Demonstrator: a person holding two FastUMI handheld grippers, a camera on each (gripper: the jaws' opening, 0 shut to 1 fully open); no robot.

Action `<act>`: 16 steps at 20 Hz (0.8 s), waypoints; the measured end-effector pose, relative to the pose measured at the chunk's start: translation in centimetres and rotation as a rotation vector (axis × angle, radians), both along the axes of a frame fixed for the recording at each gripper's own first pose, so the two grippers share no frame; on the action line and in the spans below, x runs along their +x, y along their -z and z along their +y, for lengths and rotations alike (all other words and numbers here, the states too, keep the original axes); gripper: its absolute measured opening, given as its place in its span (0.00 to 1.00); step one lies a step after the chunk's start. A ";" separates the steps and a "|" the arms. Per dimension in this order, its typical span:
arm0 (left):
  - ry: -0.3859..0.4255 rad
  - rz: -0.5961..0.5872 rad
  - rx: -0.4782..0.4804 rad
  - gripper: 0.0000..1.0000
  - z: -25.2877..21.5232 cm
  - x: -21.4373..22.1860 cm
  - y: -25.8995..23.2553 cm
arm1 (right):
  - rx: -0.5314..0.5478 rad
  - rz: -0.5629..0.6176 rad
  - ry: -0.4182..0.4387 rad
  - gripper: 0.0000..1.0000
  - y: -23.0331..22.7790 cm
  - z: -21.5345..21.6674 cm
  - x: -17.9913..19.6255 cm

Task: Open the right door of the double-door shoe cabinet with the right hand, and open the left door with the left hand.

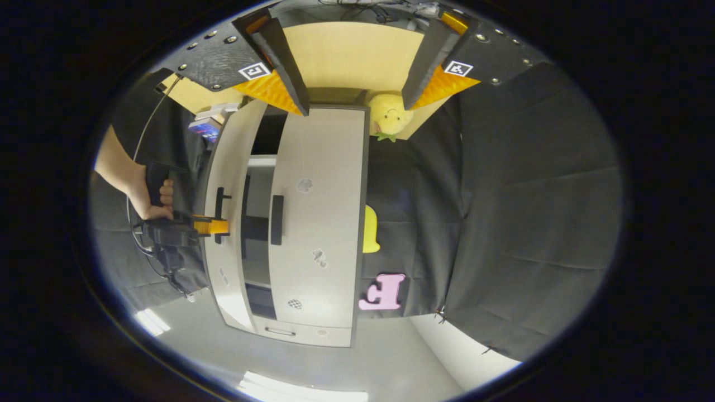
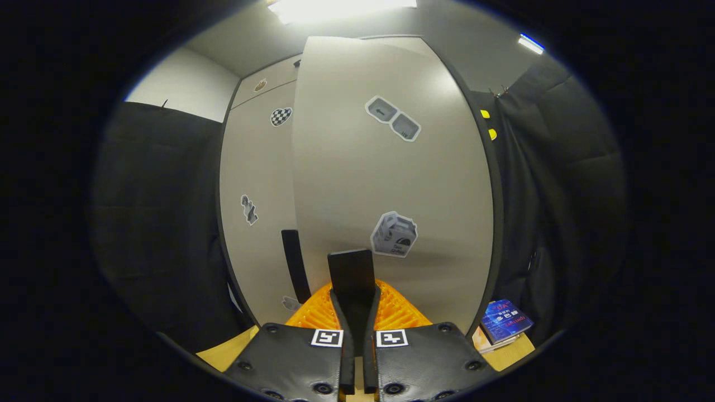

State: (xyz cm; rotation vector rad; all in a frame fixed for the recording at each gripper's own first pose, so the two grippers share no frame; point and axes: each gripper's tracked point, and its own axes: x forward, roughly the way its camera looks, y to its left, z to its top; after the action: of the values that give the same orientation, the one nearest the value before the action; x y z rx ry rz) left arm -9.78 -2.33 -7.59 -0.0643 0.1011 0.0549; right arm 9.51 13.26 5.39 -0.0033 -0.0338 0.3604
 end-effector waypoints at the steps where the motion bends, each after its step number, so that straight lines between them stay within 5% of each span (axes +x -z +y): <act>1: 0.012 0.000 -0.001 0.96 -0.6 0.2 0.1 | -0.003 0.002 0.000 0.07 0.1 -0.3 -0.3; 16: 0.146 0.023 -0.036 0.96 -5.8 2.3 0.4 | 0.025 0.010 0.047 0.07 -0.4 -7.2 -4.9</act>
State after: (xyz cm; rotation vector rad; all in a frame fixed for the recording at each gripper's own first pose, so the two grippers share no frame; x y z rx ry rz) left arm -7.43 -8.16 -8.02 -0.0923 0.1298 -0.0925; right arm 4.65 6.02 5.77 0.0227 -0.0287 0.3126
